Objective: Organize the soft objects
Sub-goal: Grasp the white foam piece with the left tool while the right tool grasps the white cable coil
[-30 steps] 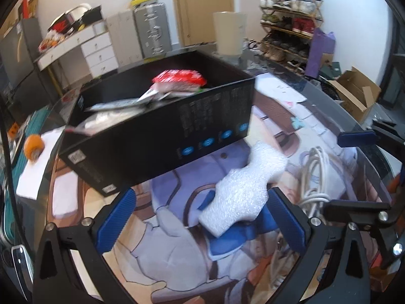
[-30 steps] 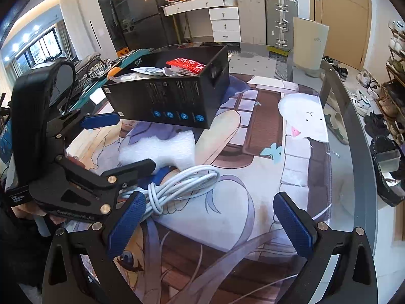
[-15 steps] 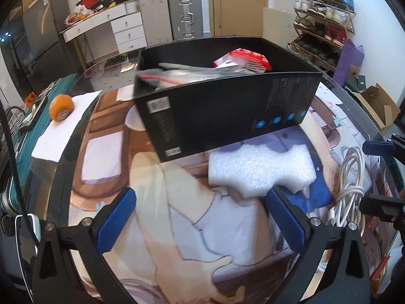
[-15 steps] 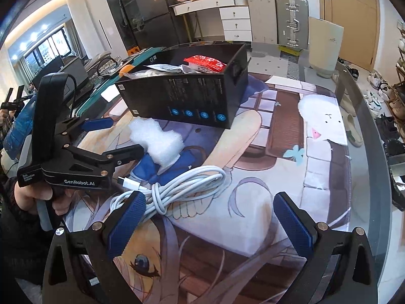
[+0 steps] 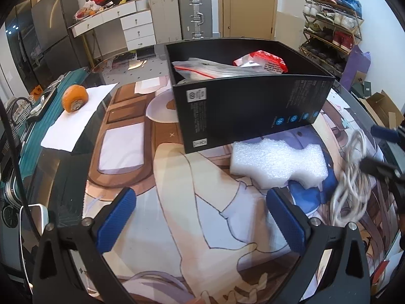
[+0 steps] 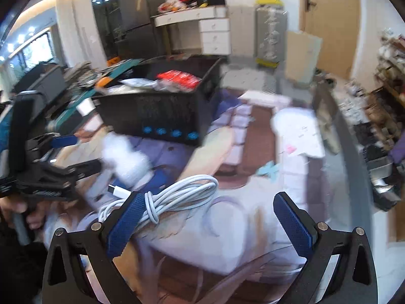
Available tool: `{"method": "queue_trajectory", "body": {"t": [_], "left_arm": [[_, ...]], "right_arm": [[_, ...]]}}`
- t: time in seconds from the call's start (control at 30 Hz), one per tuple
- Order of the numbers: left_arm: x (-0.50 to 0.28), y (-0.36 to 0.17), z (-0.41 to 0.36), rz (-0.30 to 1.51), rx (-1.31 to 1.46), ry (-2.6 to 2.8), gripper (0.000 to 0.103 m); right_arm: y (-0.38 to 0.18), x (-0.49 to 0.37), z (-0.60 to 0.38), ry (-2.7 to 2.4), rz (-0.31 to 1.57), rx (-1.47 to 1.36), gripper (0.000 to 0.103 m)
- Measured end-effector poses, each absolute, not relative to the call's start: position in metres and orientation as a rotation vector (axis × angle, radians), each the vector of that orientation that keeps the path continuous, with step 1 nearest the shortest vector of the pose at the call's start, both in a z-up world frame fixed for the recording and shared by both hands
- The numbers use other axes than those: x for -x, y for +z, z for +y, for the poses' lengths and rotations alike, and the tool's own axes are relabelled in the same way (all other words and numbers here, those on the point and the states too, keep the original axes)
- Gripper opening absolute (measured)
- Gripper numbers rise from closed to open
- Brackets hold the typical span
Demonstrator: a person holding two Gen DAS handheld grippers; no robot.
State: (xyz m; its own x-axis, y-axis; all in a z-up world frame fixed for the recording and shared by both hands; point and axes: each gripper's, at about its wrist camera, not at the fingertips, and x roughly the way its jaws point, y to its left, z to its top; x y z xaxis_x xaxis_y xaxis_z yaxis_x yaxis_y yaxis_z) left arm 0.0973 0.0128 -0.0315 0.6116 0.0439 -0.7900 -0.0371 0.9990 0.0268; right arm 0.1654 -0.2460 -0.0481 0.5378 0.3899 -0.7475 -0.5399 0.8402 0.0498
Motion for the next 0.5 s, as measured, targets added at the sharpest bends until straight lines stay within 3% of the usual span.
{"method": "queue_trajectory", "body": {"t": [0.5], "left_arm": [[-0.096, -0.031, 0.006, 0.909, -0.016, 0.026, 0.103]], "right_arm": [[-0.049, -0.168, -0.234, 0.633, 0.906, 0.079, 0.102]]}}
